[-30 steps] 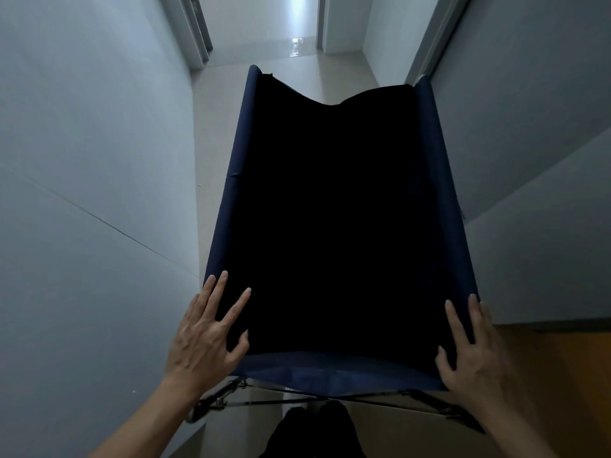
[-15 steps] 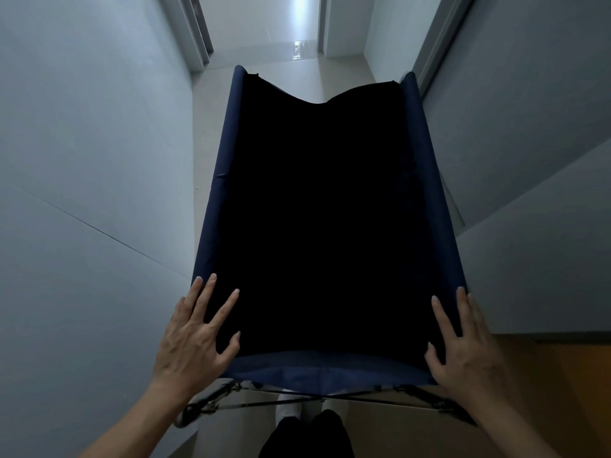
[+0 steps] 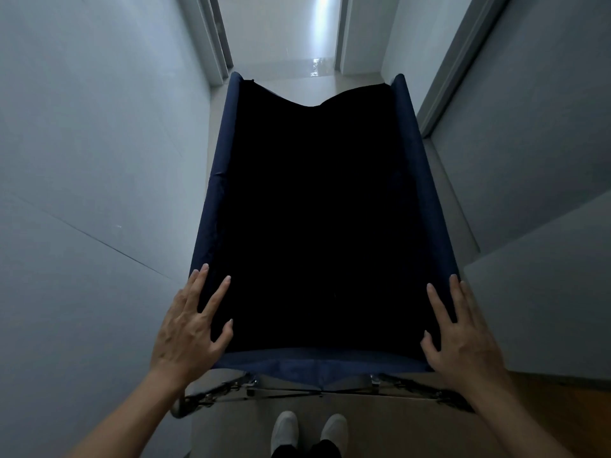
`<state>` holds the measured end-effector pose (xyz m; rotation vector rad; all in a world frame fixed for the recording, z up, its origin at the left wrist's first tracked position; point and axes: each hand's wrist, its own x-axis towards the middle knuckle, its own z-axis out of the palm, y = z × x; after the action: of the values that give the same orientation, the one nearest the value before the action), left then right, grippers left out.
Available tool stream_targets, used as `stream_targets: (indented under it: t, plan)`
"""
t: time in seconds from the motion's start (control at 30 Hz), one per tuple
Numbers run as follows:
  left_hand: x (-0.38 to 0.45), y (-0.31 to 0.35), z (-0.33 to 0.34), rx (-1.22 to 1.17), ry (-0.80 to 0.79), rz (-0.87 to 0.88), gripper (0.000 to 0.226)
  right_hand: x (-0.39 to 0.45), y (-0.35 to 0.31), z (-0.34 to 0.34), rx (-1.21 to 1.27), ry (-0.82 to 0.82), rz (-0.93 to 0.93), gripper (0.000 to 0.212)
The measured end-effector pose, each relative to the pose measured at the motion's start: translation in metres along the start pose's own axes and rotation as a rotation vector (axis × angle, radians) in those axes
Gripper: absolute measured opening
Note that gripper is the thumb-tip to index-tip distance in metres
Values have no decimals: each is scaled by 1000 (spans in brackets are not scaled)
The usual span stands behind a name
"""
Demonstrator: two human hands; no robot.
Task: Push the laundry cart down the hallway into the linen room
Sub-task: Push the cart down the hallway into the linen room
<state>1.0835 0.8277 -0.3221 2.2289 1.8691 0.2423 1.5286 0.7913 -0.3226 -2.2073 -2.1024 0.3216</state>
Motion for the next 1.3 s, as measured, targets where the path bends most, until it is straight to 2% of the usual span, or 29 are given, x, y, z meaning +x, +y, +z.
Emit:
stream_targets:
  t: [0.13,0.5,0.73,0.87,1.0,1.13,1.3]
  plan:
    - [7,1,-1,-10,36,-72,73,23,1,-5,-22,-2,-9,96]
    - [39,1,1,0,32,-100,77,71,-2,-14,21,-56,-13,94]
    - [81,2,-2,30,50,-114,76,116,-3,-25,-37,-93,-18,85]
    - [111,-4,0,48,48,-121,76,148,-5,-30,-19,-58,-29,83]
    - [146,-12,0,56,49,-134,77,189,-8,-36,-101,-93,-45,75]
    - [186,-21,0,57,51,-142,77,233,-10,-36,-138,-78,-63,108]
    - [244,-39,-5,63,48,-149,77,295,-18,-39,-125,-130,-38,104]
